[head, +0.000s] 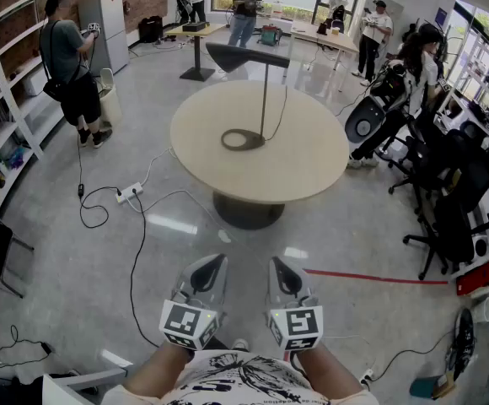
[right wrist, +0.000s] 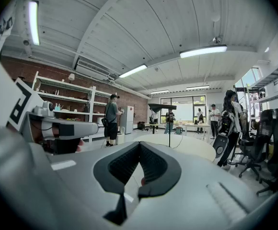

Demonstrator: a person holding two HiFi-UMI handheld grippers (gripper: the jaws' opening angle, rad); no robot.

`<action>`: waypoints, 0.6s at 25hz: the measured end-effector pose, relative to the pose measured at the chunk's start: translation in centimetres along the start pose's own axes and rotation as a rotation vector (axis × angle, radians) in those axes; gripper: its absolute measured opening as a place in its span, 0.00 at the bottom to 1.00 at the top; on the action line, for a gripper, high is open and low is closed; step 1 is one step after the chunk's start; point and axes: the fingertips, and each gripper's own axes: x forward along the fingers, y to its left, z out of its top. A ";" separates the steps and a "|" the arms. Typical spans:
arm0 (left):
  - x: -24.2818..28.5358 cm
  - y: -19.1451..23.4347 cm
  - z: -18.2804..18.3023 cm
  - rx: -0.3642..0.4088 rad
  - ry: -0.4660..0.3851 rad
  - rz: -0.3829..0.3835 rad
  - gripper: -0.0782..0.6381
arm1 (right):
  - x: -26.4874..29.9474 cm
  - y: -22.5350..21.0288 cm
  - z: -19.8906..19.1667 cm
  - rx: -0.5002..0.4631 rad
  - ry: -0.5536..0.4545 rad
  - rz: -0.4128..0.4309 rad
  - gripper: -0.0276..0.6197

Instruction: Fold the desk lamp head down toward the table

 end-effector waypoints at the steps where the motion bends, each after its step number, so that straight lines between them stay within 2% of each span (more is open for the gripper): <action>1: 0.0 0.1 -0.1 -0.001 0.000 0.003 0.11 | 0.0 0.0 -0.1 -0.002 0.000 0.003 0.05; 15: 0.9 0.3 -1.0 0.004 0.017 0.011 0.11 | -0.6 -1.6 -0.8 0.037 -0.010 -0.012 0.06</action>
